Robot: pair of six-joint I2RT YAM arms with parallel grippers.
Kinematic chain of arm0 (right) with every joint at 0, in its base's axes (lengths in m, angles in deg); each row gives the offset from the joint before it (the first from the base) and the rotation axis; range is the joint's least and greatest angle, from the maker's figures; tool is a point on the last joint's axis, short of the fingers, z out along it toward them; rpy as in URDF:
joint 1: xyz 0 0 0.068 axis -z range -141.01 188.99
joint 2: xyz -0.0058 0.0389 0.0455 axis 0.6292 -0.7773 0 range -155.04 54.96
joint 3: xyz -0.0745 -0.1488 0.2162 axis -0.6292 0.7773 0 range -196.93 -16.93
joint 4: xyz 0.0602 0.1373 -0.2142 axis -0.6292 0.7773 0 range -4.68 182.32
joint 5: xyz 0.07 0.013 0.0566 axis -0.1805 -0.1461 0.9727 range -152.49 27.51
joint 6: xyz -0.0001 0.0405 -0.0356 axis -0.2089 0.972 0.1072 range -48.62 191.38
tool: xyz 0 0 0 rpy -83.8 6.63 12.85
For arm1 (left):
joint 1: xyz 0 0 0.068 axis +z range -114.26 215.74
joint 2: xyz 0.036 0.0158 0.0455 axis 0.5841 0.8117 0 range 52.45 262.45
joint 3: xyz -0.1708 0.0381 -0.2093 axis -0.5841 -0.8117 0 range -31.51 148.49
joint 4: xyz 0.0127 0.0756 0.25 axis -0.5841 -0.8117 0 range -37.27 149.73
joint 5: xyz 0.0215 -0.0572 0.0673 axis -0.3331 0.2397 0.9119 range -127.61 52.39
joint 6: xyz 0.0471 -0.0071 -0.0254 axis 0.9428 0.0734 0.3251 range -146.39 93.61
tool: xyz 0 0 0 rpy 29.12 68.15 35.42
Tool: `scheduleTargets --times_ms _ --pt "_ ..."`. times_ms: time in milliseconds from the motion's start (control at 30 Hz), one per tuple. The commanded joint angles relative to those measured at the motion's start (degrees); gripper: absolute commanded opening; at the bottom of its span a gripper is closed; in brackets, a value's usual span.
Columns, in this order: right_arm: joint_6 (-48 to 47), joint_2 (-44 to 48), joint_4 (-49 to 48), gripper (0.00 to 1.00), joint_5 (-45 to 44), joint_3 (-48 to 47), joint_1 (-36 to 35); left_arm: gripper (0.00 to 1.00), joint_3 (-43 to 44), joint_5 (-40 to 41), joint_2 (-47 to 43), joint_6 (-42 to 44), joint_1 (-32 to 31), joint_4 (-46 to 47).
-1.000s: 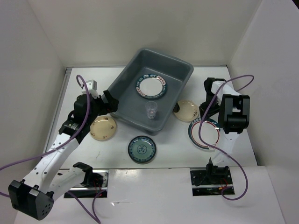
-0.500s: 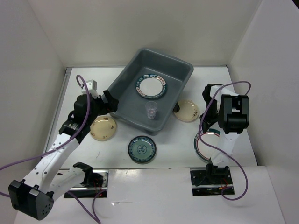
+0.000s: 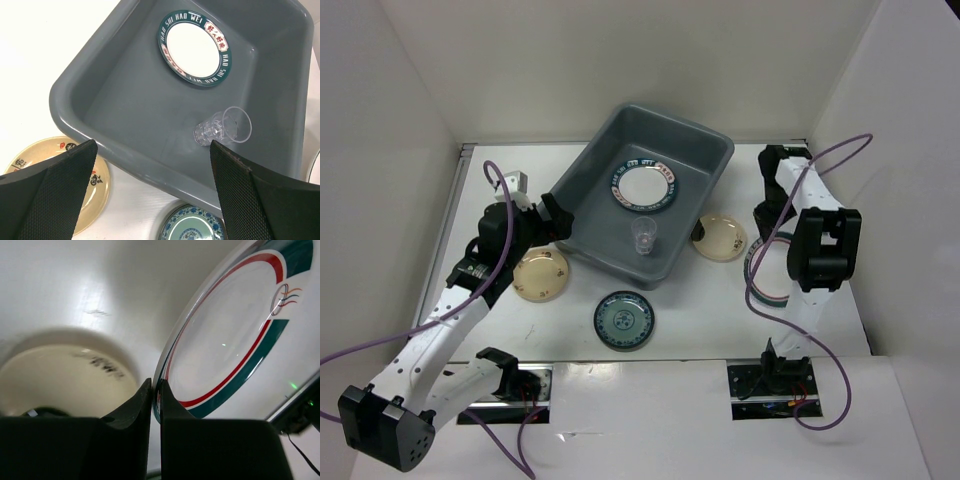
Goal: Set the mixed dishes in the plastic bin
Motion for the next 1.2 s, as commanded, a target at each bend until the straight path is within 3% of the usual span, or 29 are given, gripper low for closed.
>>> scheduleTargets --times_ms 0,467,733,833,1167 --pt "-1.51 4.07 -7.3 0.01 -2.58 -5.53 -3.24 1.0 0.98 0.67 -0.63 2.39 0.29 3.54" --pt "-10.21 2.93 -2.57 0.01 -13.91 -32.67 -10.28 1.0 1.51 -0.47 -1.68 2.39 0.29 4.07" --pt "-19.69 -1.81 -3.25 0.01 -12.53 -49.9 -13.88 1.0 2.56 -0.47 -2.22 1.87 0.29 4.07" --pt "-24.53 -2.52 -6.42 0.01 -4.44 -48.52 -16.15 1.0 3.09 -1.0 -2.22 1.87 0.29 4.07" --pt "-41.22 -7.7 -18.63 0.01 -9.69 -56.15 -32.85 1.0 3.09 -3.28 -1.69 1.34 0.29 3.54"
